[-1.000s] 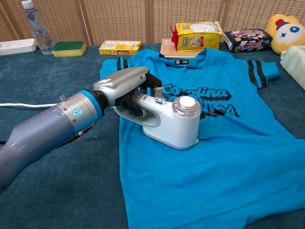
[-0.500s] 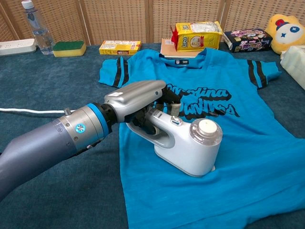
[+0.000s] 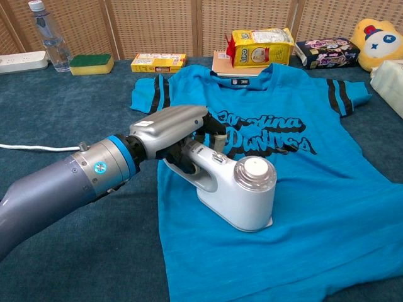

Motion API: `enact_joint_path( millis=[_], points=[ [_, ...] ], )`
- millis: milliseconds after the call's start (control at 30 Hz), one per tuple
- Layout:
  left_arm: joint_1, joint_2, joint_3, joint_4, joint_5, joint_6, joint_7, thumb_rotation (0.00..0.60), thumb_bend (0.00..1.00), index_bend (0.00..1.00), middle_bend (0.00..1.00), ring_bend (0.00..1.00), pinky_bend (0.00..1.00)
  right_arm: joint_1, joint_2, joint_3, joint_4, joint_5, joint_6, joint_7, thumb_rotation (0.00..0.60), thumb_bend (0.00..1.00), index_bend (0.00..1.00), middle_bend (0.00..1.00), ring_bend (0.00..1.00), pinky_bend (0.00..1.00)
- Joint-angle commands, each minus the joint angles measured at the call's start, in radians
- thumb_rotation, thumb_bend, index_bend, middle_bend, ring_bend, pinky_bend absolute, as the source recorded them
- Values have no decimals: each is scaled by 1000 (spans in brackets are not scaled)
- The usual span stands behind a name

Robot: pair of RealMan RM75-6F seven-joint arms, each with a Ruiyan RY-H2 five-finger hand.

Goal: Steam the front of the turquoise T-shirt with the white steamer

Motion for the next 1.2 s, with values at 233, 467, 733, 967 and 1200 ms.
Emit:
enact_joint_path(
  millis=[233,467,733,967,1200],
  points=[
    [-20,-37,-66,129,-30,15,-32,600,414,590,698,647,724,1,0,1,-2,4,-5,-4,600,615,658,620,718,883],
    [-28,-52,-91,189,-46,22,-44,600,413,590,698,647,724,1,2,2,-4,6,-4,-6,600,615,658,620,718,883],
    [-26,-70,-116,269,-77,25,-53,600,412,590,698,647,723,1,3,2,-4,6,-5,-4,600,615,658,621,719,883],
    [-24,-78,-106,277,-75,24,-61,600,410,590,698,647,718,1,3,1,-4,6,-6,-5,600,615,658,621,719,883],
    [-37,-90,-89,236,-53,24,-55,600,408,590,698,647,705,-2,6,2,-5,8,-3,-5,600,615,658,621,719,884]
  ],
)
